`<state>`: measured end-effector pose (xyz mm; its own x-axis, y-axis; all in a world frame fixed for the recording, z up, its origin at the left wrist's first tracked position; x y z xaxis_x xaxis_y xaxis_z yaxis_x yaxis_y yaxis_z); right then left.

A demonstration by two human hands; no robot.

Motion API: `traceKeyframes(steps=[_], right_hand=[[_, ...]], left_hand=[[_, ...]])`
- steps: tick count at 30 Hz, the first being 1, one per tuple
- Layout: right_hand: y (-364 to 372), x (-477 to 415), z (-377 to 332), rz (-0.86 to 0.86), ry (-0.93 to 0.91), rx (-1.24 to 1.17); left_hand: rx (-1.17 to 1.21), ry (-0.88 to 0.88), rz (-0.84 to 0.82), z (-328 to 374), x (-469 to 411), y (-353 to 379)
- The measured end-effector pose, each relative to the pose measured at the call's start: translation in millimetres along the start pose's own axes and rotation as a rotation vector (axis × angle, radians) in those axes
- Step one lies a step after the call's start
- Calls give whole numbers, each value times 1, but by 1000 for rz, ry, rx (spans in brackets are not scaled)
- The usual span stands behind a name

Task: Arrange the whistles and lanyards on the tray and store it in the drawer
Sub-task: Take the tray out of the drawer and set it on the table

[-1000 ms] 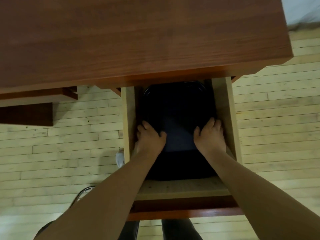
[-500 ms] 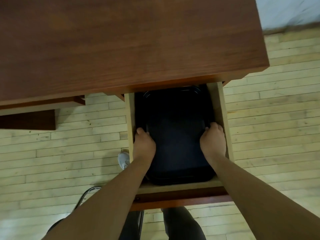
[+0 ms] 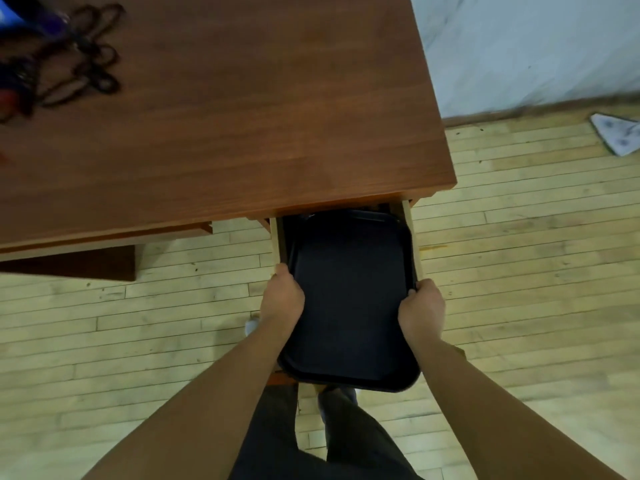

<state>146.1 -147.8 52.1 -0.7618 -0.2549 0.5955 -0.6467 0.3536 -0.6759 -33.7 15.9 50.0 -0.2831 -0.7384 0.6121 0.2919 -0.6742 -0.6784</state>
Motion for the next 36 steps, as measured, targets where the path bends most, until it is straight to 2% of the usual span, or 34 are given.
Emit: traceKeyframes(steps=[9, 15, 24, 30, 36], right_hand=[[-36, 70, 9, 25, 17, -73], [-64, 94, -15, 60, -52, -177], [-93, 99, -94, 30, -212, -279], [-66, 94, -170, -59, -297, -234], [1, 84, -251, -132, -385, -129]], left_hand=[[29, 10, -44, 8, 68, -36], [72, 27, 58, 19, 89, -67], [325, 72, 198, 30, 89, -148], [401, 7, 247, -7, 64, -210], [422, -81, 264, -66, 13, -268]])
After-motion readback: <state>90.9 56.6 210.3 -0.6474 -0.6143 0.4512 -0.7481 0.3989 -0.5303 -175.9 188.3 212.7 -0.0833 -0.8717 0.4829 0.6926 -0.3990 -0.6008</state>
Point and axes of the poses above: each hand's wrist, its own x-axis away from the middle knuckle, its own y-axis out of the palm, z = x × y, the point moved 2 cm from there along -x, towards the middle knuckle, and after that the axes turned 5 degrees about -z, right-handed, at the moved point
